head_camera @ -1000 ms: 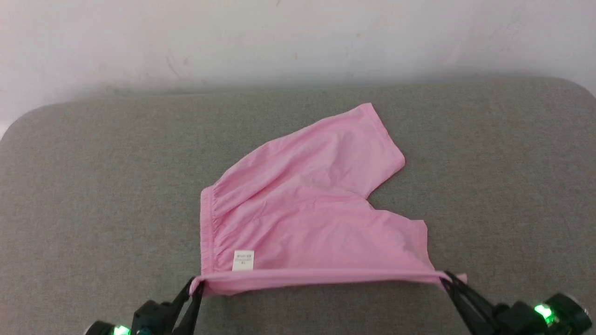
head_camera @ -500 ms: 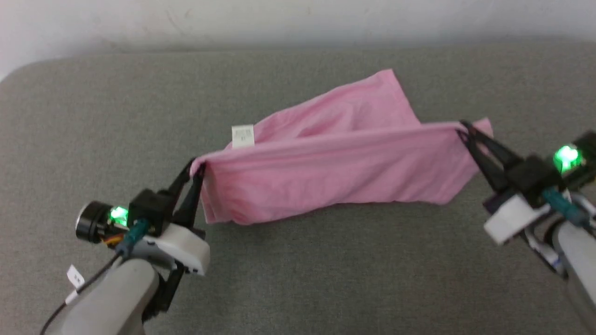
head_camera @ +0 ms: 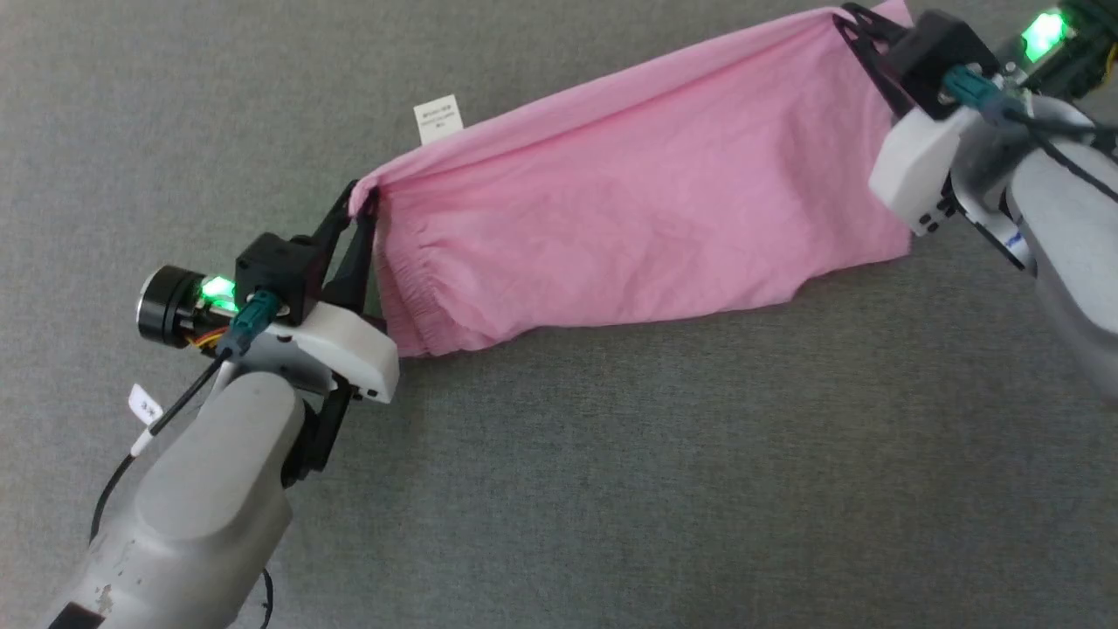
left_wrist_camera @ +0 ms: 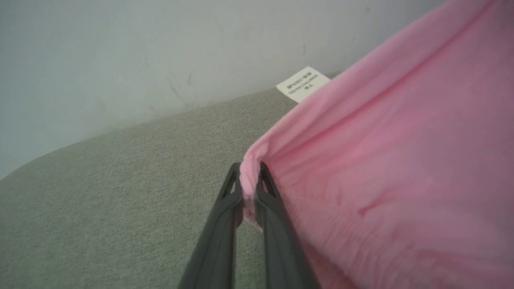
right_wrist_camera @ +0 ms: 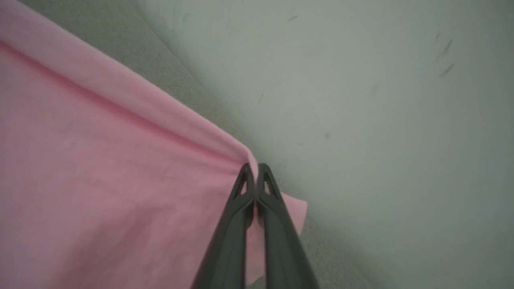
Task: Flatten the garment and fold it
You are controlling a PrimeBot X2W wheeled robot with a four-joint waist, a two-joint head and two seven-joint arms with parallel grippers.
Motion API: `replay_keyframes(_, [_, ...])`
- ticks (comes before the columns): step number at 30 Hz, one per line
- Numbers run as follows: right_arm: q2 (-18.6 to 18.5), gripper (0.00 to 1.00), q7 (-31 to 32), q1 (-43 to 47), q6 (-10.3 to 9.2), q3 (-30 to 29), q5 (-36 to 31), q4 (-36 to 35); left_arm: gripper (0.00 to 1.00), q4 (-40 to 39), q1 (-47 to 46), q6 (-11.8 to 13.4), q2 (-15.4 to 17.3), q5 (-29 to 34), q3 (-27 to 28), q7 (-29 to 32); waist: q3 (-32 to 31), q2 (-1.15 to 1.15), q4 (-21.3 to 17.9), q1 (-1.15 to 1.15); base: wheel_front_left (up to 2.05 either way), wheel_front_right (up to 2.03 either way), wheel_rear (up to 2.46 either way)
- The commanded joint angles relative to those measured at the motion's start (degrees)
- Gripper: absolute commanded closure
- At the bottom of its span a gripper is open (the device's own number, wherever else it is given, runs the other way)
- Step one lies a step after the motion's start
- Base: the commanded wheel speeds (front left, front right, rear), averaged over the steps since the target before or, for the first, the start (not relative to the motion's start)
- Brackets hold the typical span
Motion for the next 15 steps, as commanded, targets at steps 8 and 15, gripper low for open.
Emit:
replay_keyframes(8, [3.07,1.0,4.96,-7.1,-0.14,12.43,8.01,14.2,1.0,2.85,-1.86,-2.25,-3.15,3.07,0.57,-0.26,5.77,0.0,4.62,-0.02,0.0,0.0,0.0])
replay_keyframes(15, [3.09,0.74,1.27,-9.81,-0.14,15.95,13.62,16.74,0.36,2.28,-0.11,-2.99,-4.2,5.4,1.63,-0.27,3.11,0.0,3.47,-0.02,0.0,0.0,0.0])
